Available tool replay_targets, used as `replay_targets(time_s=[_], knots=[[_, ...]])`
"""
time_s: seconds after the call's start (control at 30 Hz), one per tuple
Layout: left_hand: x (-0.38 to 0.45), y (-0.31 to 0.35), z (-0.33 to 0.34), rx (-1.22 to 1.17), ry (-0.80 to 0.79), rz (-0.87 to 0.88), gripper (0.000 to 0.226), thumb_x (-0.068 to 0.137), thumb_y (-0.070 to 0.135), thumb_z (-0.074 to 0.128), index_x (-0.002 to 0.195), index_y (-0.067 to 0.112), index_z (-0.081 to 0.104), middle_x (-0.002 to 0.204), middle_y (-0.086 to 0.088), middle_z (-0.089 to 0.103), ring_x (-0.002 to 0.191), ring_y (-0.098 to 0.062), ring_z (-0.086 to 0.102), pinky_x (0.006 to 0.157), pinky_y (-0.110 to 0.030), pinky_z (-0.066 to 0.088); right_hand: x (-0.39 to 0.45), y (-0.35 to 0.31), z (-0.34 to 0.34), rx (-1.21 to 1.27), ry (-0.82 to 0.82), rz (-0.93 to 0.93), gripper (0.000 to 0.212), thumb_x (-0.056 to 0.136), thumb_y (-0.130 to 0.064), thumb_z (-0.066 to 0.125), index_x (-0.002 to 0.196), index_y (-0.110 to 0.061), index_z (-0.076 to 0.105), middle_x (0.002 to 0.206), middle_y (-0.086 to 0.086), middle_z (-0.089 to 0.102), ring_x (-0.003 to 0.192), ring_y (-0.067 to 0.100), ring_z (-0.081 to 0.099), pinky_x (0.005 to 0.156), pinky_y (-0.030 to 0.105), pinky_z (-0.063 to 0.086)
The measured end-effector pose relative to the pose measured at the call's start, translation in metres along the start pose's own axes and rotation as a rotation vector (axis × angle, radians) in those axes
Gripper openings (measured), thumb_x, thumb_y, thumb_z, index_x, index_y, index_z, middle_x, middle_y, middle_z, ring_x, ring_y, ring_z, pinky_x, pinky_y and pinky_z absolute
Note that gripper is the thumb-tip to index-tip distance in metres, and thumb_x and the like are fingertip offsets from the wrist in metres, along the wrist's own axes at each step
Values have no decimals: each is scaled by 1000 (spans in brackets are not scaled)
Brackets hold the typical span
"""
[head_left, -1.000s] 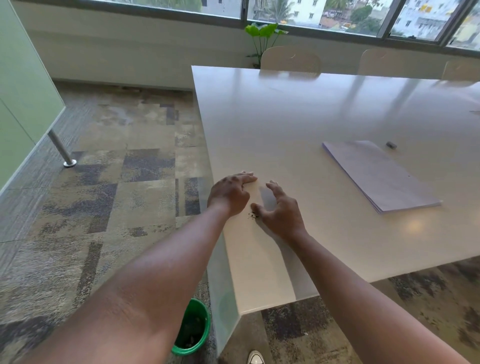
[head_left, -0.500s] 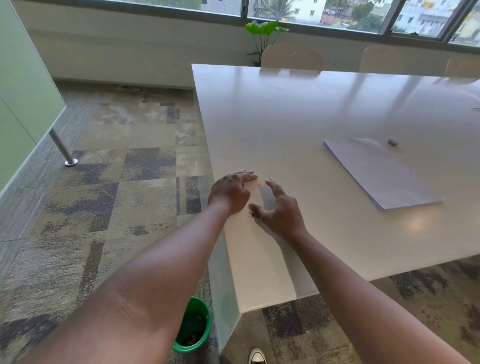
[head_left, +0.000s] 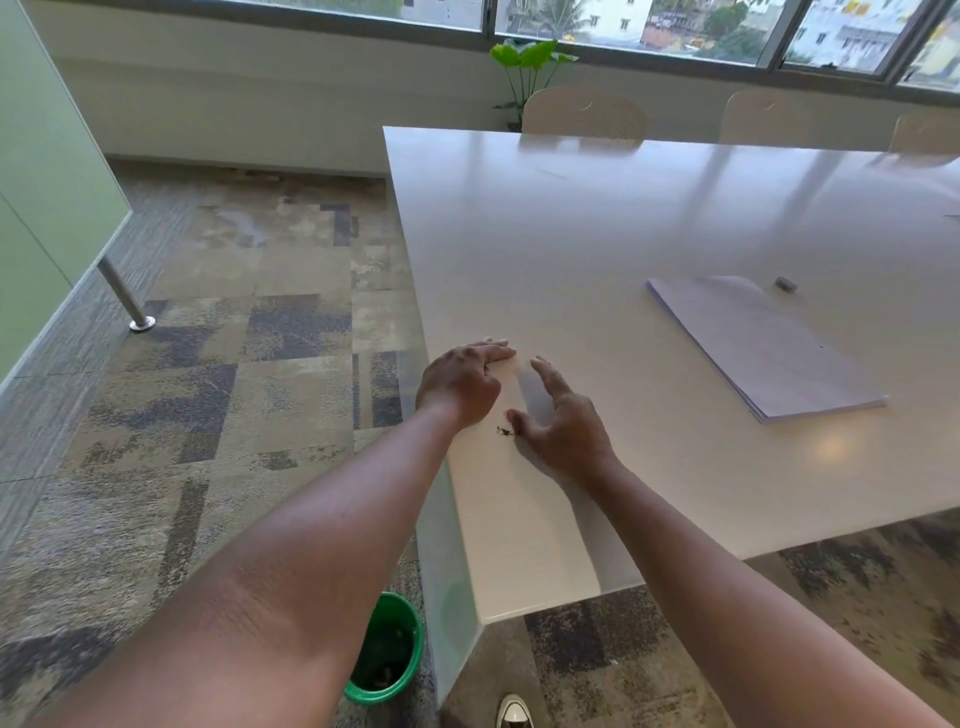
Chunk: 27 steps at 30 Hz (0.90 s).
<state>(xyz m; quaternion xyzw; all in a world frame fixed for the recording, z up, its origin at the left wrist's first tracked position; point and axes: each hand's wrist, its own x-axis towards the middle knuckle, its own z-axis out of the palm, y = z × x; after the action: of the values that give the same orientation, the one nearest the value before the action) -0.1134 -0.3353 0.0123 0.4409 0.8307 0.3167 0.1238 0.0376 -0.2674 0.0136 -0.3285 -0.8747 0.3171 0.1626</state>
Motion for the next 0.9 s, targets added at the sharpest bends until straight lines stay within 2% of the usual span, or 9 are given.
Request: replay_targets(time_s=[0.1, 0.27, 0.37, 0.47, 0.6, 0.67, 0.77, 0.83, 0.9], knots=[[-1, 2, -1, 0, -6, 10, 58, 90, 10, 46, 141, 34, 62, 152, 21, 50, 144, -3, 41, 115, -29, 36, -4, -4, 7, -39, -39, -47, 72, 92, -34, 65, 154, -23, 31, 161, -7, 29, 148, 10, 25, 119, 32, 27], [-1, 2, -2, 0, -3, 7, 60, 89, 9, 47, 141, 35, 62, 153, 21, 49, 144, -4, 41, 114, -28, 36, -3, -3, 1, 71, 34, 0, 64, 95, -23, 61, 153, -21, 34, 159, -3, 33, 145, 16, 35, 118, 29, 29], [-2, 2, -2, 0, 5, 10, 60, 89, 8, 46, 140, 35, 62, 153, 22, 49, 144, -2, 40, 113, -26, 35, -6, -2, 2, 29, 14, -2, 65, 94, -16, 58, 154, -21, 32, 161, -4, 29, 147, 14, 30, 120, 30, 26], [-1, 1, -1, -8, 6, 11, 59, 89, 8, 45, 140, 34, 63, 152, 22, 49, 145, -1, 39, 114, -26, 34, -9, -6, 6, -55, -13, -15, 66, 96, -22, 53, 156, -27, 26, 164, -7, 21, 150, 8, 18, 121, 31, 22], [2, -2, 1, -3, 5, 20, 53, 94, 13, 45, 138, 35, 64, 151, 22, 51, 144, -2, 41, 112, -26, 35, -9, -15, 13, -145, -75, -64, 63, 101, -27, 45, 158, -27, 17, 166, -4, 12, 152, 7, 6, 123, 27, 7], [2, -2, 2, 0, 6, 23, 51, 96, 14, 45, 138, 35, 64, 151, 21, 51, 142, -4, 44, 110, -26, 37, -7, -14, 12, -61, -66, -56, 61, 102, -26, 45, 157, -28, 18, 165, -4, 15, 152, 7, 8, 123, 27, 9], [2, -2, 1, 2, 0, 27, 53, 94, 13, 45, 138, 35, 64, 152, 21, 51, 143, -5, 44, 111, -28, 38, -2, -8, 2, 100, -70, -24, 61, 100, -21, 54, 155, -28, 27, 162, -6, 25, 149, 8, 20, 118, 18, 14], [2, -3, 2, 3, -2, 26, 56, 91, 12, 46, 139, 35, 64, 152, 21, 51, 143, -5, 43, 112, -28, 38, 1, -1, -7, 117, -103, -21, 63, 96, -22, 62, 152, -27, 34, 159, -7, 31, 147, 7, 27, 115, 14, 17], [2, -3, 2, 1, -1, 20, 58, 89, 11, 46, 139, 35, 64, 152, 21, 51, 143, -4, 43, 114, -28, 38, 4, 5, -14, 78, -140, -29, 67, 92, -27, 68, 151, -30, 37, 158, -9, 33, 144, 5, 31, 118, 18, 21]])
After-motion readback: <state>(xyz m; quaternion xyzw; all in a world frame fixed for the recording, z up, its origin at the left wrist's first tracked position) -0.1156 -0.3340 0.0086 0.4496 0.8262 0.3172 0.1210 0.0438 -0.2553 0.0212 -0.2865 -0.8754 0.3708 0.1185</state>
